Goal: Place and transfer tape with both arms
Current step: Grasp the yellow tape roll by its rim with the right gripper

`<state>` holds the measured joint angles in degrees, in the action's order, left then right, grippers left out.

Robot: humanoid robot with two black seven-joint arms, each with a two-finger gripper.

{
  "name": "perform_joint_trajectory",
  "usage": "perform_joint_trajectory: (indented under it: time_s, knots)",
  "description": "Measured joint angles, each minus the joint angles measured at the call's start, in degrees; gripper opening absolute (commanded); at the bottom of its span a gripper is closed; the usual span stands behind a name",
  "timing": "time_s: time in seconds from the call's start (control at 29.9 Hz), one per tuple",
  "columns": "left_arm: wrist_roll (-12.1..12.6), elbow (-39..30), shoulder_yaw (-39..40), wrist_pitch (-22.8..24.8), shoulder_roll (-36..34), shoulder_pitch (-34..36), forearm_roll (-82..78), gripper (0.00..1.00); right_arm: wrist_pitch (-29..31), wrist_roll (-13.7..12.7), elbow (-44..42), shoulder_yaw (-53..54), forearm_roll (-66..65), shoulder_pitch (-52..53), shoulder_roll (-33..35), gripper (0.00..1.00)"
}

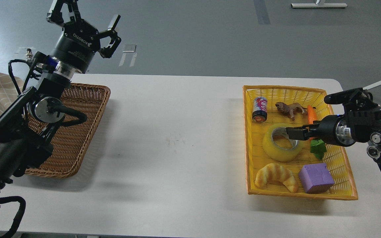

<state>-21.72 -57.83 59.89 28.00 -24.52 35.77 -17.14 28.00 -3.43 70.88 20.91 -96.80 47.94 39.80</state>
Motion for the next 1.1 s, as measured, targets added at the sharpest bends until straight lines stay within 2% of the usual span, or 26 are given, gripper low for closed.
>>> perform_joint_trajectory:
  time_s: [0.2,0.27,0.37,0.57,0.8,0.87,0.94,0.97,1.0,1.1]
  knots:
    - [0.0,0.0,0.0,0.0,0.0,0.0,0.0,0.98,0.0,0.0,-2.3,0.1,-0.1,-0.1,-2.1,0.92]
    - [0.0,0.0,0.0,0.0,0.0,0.0,0.0,0.98,0.0,0.0,-2.5,0.1,-0.1,-0.2,-2.3,0.83]
    - [0.0,0.0,0.1,0.0,-0.1,-0.2,0.0,0.98,0.0,0.0,-2.7,0.1,-0.1,-0.2,-2.6,0.81]
    - [0.0,0.0,0.1,0.0,-0.1,-0.3,0.0,0.98,0.0,0.0,-3.8,-0.1,0.0,-0.5,-3.3,0.62]
    - [0.0,0.0,0.0,0.0,-0.1,-0.3,0.0,0.98,0.0,0.0,-4.0,-1.3,0.0,-0.7,-3.6,0.53]
    - [0.0,0.0,0.0,0.0,-0.2,-0.3,0.0,0.98,0.0,0.0,-4.0,-1.6,0.1,-0.7,-3.7,0.42]
    - [0.0,0.0,0.0,0.0,-0.3,-0.3,0.0,0.98,0.0,0.0,-4.0,-1.6,0.1,-0.7,-3.7,0.24]
    - [0.0,0.0,0.0,0.0,-0.3,-0.3,0.0,0.98,0.0,0.0,-4.0,-1.7,0.1,-0.7,-3.7,0.24]
    - [0.0,0.0,0.0,0.0,-0.3,-0.3,0.0,0.98,0.0,0.0,-4.0,-1.7,0.1,-0.7,-3.7,0.14]
    - [0.0,0.0,0.0,0.0,-0.3,-0.3,0.0,0.98,0.0,0.0,-4.0,-1.7,0.1,-0.4,-3.7,0.0]
